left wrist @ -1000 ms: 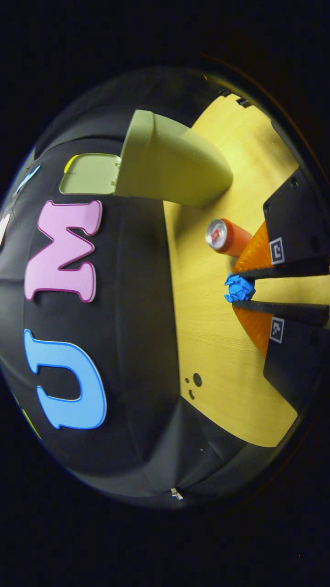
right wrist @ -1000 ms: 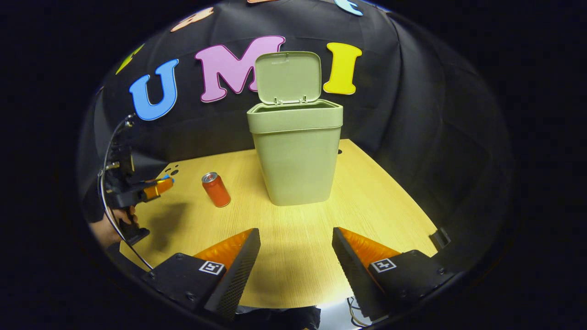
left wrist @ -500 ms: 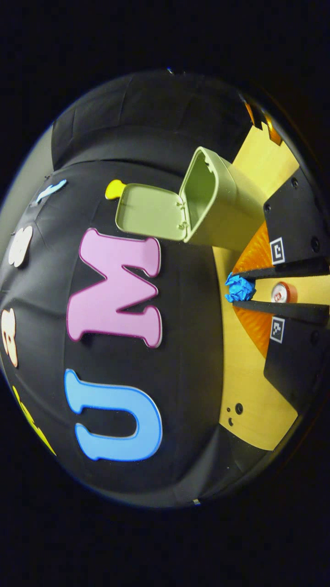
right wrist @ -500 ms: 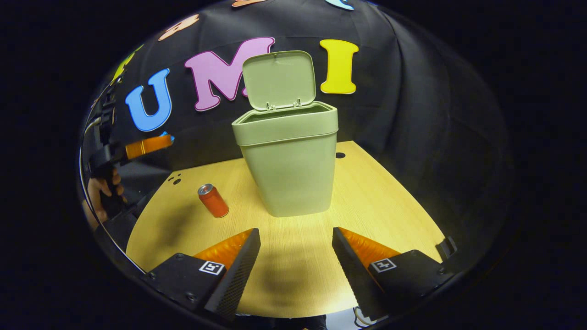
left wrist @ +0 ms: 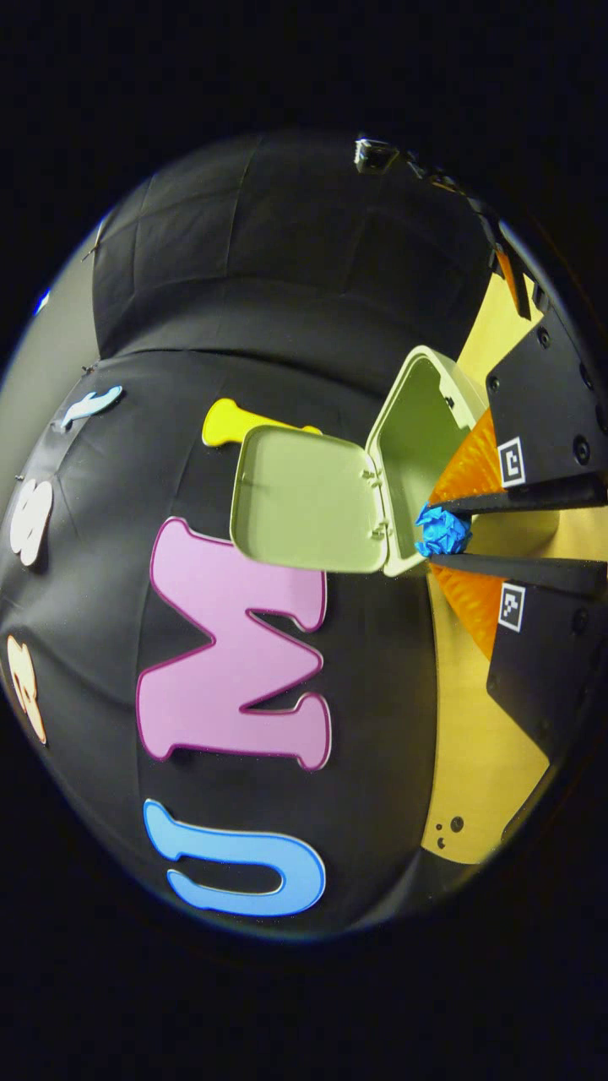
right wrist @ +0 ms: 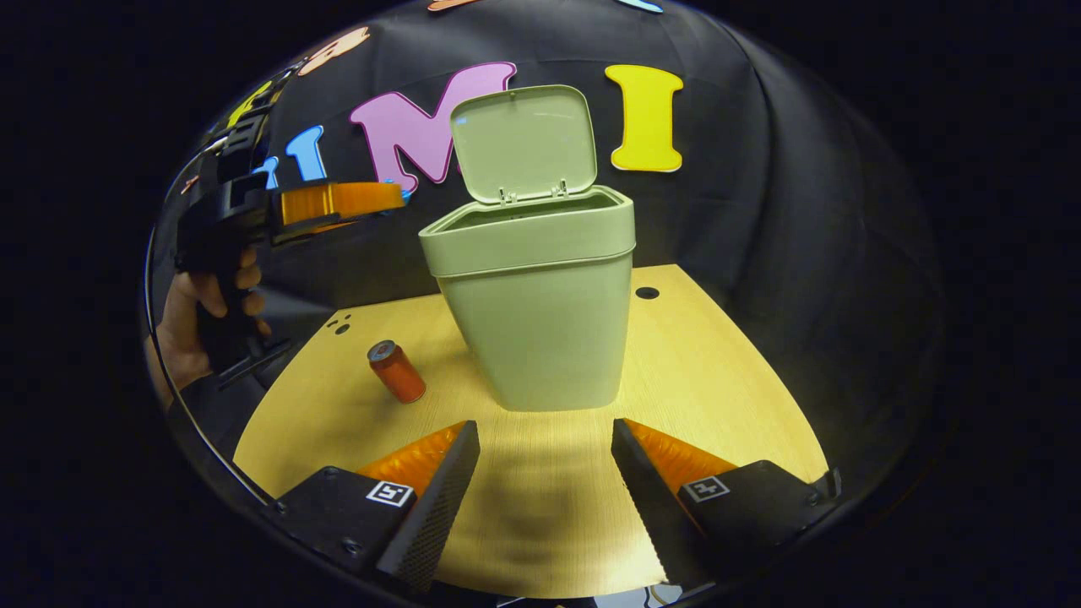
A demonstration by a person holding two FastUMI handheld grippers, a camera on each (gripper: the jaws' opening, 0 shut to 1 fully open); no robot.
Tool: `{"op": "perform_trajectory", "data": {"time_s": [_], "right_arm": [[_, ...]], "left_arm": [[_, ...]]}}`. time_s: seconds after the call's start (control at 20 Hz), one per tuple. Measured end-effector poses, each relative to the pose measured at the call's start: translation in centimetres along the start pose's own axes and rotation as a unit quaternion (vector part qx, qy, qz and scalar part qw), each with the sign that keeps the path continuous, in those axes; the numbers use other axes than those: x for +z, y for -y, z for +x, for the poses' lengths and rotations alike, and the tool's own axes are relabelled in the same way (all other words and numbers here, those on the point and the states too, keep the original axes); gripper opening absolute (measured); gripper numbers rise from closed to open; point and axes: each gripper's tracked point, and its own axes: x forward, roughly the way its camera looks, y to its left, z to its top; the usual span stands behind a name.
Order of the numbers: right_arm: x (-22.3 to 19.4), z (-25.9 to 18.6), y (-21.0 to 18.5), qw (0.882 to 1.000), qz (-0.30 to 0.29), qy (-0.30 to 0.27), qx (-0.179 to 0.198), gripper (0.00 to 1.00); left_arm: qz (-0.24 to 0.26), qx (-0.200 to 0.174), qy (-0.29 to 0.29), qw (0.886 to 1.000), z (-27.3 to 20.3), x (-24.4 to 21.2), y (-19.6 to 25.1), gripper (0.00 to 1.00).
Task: Press the lid of the desktop garbage bin to open it, pick up the crumpled paper on the desktop and throw it into the bin, then pick up the pop can on the desktop and drop it into the bin, and finally close the garbage bin lid.
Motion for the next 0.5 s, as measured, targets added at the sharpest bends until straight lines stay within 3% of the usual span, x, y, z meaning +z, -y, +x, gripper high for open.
{"op": "perform_trajectory", "data": {"time_s": [0.5], "right_arm": [[-2.3, 2.2, 1.3, 0.998, -0.005, -0.047, 0.052, 0.99]], "left_arm": [[-0.024, -0.021, -0.019, 0.999, 3.9, -1.0, 3.6, 0.29]]}}
